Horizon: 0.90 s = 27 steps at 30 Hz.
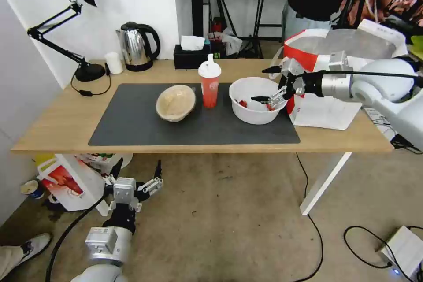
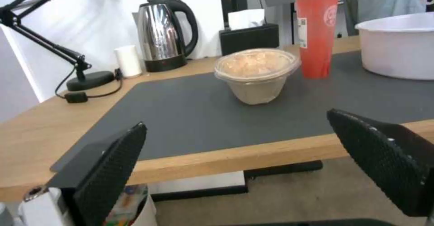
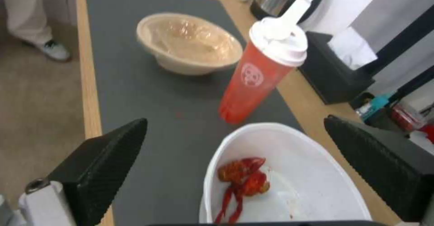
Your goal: Pick up the trash from the table and place it into the takeout bag.
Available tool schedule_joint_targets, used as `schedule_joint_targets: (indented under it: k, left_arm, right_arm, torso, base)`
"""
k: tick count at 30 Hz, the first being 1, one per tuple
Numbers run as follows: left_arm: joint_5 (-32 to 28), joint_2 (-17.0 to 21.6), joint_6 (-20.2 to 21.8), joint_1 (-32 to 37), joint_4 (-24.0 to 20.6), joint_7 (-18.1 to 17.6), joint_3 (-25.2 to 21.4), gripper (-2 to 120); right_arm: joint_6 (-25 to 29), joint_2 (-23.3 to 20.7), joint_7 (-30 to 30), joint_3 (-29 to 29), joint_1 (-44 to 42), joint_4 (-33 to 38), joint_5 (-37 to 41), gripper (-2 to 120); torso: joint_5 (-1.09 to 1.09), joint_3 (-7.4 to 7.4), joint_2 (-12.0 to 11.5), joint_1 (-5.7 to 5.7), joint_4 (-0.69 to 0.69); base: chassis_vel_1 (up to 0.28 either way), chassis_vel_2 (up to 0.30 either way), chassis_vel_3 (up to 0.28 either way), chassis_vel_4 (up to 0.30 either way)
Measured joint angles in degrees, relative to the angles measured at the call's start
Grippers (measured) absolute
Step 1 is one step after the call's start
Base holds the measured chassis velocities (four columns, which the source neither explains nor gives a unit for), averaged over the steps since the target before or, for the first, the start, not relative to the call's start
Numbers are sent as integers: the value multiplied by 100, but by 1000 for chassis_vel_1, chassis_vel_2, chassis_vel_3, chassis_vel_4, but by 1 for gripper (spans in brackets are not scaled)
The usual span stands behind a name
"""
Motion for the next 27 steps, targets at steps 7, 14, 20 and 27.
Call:
schedule_joint_targets:
  k: [7, 14, 20, 27]
  left_arm:
    - [0, 0, 0, 0, 0, 0, 0, 100]
    - [0, 0, 0, 0, 0, 0, 0, 100]
    - [0, 0, 0, 0, 0, 0, 0, 100]
    - [0, 0, 0, 0, 0, 0, 0, 100]
  right_arm:
    - [40, 84, -107, -317, 235, -299, -115, 100]
    - [40, 226, -140, -369, 142, -501, -159, 100]
    - [36, 472, -179, -392, 14, -731, -160, 100]
    - [50, 676, -186, -347, -111, -950, -174, 100]
  torso:
    - [1, -1, 0, 0, 0]
    - [2, -1, 0, 0, 1]
    - [1, 0, 0, 0, 0]
    - [1, 0, 0, 0, 1]
  base:
    - [0, 0, 0, 0]
    - [0, 0, 0, 0]
    - [0, 0, 0, 0]
    - [0, 0, 0, 0]
